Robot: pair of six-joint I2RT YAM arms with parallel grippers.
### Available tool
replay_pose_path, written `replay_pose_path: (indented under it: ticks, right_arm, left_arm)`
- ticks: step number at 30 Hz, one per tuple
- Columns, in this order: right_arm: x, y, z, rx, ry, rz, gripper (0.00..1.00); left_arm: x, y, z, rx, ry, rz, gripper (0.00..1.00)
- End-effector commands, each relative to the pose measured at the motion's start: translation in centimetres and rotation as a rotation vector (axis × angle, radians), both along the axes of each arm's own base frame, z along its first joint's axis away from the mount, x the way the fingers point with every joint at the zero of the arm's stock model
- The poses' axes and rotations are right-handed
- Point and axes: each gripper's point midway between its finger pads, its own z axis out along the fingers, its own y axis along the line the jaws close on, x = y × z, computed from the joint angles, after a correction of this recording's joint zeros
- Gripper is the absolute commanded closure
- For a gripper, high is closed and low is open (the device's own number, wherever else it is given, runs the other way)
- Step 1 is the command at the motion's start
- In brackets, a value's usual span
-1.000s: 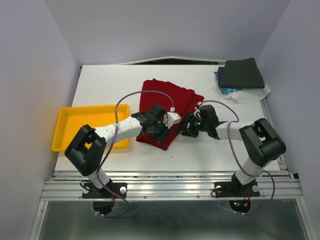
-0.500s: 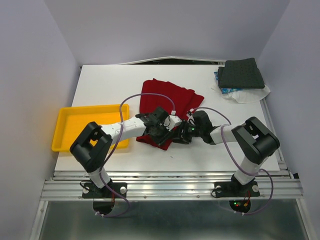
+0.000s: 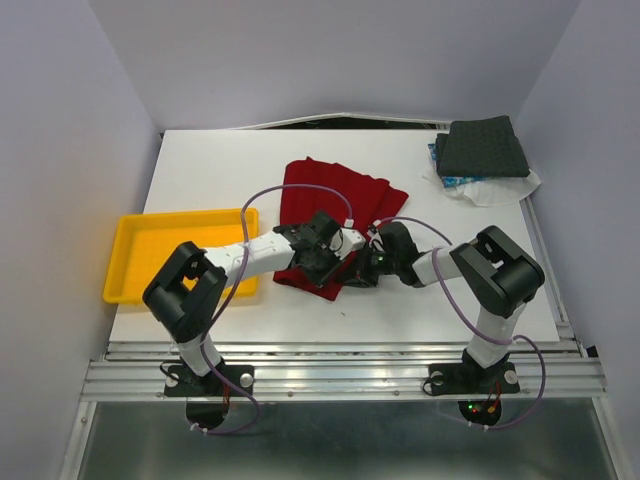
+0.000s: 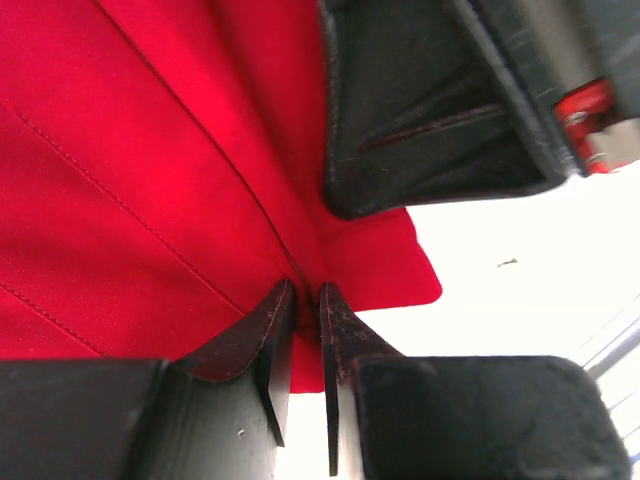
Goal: Fold and stack the skirts
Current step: Fold the skirt
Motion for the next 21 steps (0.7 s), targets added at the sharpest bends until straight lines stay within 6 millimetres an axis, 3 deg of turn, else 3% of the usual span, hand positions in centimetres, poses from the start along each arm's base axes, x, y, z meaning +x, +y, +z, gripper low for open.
replay_pose_path:
  ticks: [1,3,11,14,19,20,21]
  right_arm:
    - [-2.0,-2.5,-4.9,-0.180,0.081,-0.018,0.92]
    - [-1.9,-2.4,-5.2,-0.185,0.087,-0.014,0.99]
    - [-1.7,-2.4,-5.2,-0.186,0.090,-0.024,0.99]
    - [-1.7,-2.5,-5.2,-0.194,0.088,-0.025,0.99]
    - [-1.5,-2.8,-5.2,-0.223,0.076,-0.029,0.99]
    - [-1.3,-3.1,-5.3,-0.241,0.067,-0.036,0.90]
    - [-1.2,-3.2,-5.4,-0.253,0.062,-0.035,0.87]
  left_arm:
    - [0.0,-2.1,4.2,-0.124,-0.025,-0.046,1.00]
    - [-0.4,-2.7,5.3,-0.164,-0.014,-0.067,1.00]
    - [-2.0,-3.9,5.5,-0.220,0.065,-0.110,1.00]
    - [-2.3,-4.0,4.5,-0.203,0.094,-0.116,1.00]
    - [-3.1,-3.3,0.7,-0.140,0.157,-0.140,1.00]
    - [-3.3,-3.3,0.2,-0.138,0.169,-0.145,1.00]
    - [-3.4,-3.2,-0.1,-0.137,0.177,-0.148,1.00]
